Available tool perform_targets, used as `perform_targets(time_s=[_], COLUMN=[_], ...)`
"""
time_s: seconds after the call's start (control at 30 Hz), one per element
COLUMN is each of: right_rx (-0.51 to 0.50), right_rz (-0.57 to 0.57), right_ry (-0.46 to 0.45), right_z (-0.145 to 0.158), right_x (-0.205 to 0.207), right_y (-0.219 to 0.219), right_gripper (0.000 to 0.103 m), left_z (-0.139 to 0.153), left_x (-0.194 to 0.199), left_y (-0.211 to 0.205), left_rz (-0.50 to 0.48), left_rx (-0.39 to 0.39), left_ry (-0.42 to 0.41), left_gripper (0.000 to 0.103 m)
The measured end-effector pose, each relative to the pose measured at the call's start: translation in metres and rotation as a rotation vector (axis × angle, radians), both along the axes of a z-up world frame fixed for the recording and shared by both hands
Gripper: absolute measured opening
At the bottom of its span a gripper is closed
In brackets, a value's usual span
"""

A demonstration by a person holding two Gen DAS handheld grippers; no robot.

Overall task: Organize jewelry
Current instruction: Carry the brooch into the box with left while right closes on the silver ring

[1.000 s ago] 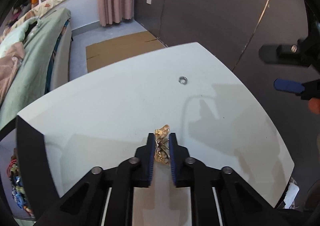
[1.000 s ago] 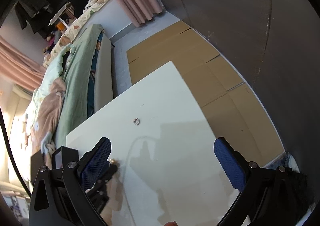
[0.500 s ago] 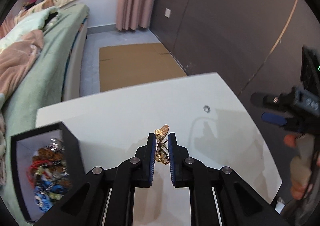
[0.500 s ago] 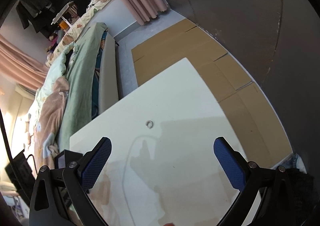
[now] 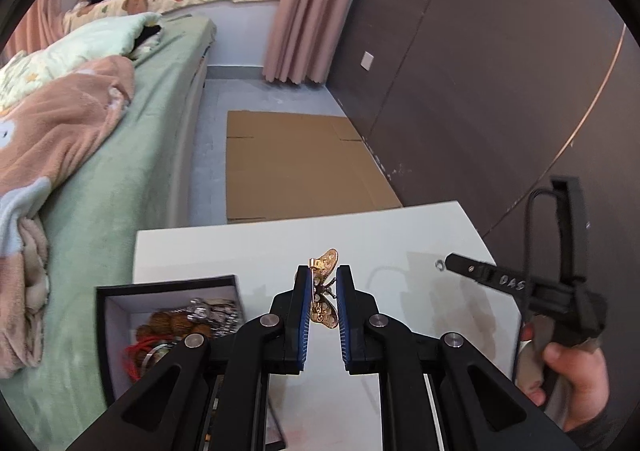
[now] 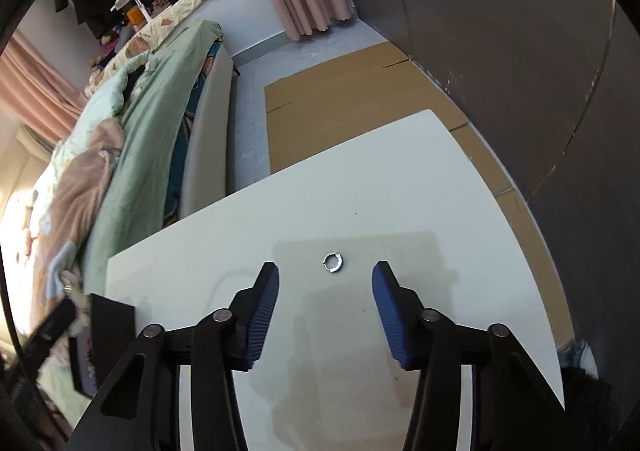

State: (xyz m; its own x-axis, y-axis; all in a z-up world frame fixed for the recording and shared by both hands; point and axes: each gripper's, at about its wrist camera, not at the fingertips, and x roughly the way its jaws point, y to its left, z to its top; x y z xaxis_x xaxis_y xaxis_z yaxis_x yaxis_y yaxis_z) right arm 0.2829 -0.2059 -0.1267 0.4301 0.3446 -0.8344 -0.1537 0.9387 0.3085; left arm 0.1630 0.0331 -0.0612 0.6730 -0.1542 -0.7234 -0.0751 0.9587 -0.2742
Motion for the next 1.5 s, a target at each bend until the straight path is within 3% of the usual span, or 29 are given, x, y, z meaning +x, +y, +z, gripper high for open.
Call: perform_targets(time_s=[0.3, 0.4, 0.5, 0.7, 1.03, 1.2, 1.23, 1.3, 1.33, 1.37, 1.5], right_rx=[-0.163, -0.197, -0.228, -0.154, 0.164, 0.092, 0.082, 0.077, 0.076, 0.076, 0.023], right_rz=[0.024, 0.029, 0.050, 0.077, 0.081, 0.051, 0.042, 0.028, 0.026, 0.026, 0.043], right_ry=[-0.053, -0.077, -0.086, -0.064, 0.002, 0.034, 0.067, 0.077, 0.075, 0.064, 0.024], right_z=[-0.010, -0.014, -0.014, -0.005, 0.016, 0.010, 0.003, -0.003, -0.003, -0.002, 0.001], right_x=[0.000, 0.000, -0.002, -0.008, -0.016, -0.012, -0.009, -0.007, -0.004, -0.004, -0.005], right_y=[0.028, 0.031, 0.036, 0.034, 0.017, 0.021, 0.021, 0.020, 0.019, 0.020, 0.030], right_gripper=[0.035, 0.027, 0.012, 0.004, 0.004, 0.005, 0.010, 0.042, 0.074, 0.082, 0.082], left_z=[0.009, 0.015, 0.019, 0.019, 0.007, 0.004, 0.003, 0.002, 0.001, -0.001, -0.009], left_x=[-0.007, -0.013, -0.018, -0.027, -0.029, -0.026, -0.025, -0.023, -0.022, -0.021, -0.017], left_y=[0.034, 0.043, 0.053, 0.071, 0.079, 0.078, 0.079, 0.081, 0.081, 0.082, 0.085], left_rz=[0.045, 0.053, 0.065, 0.078, 0.076, 0.071, 0.071, 0.072, 0.073, 0.073, 0.075], left_rx=[-0.029, -0.033, -0.025, -0.026, -0.071, -0.075, -0.077, -0.079, -0.080, -0.085, -0.126], left_ry=[-0.008, -0.011, -0.009, 0.019, 0.079, 0.087, 0.089, 0.093, 0.096, 0.102, 0.144], left_gripper=[0.013, 0.013, 0.013, 0.013, 0.013, 0.013, 0.013, 0.013, 0.013, 0.013, 0.013])
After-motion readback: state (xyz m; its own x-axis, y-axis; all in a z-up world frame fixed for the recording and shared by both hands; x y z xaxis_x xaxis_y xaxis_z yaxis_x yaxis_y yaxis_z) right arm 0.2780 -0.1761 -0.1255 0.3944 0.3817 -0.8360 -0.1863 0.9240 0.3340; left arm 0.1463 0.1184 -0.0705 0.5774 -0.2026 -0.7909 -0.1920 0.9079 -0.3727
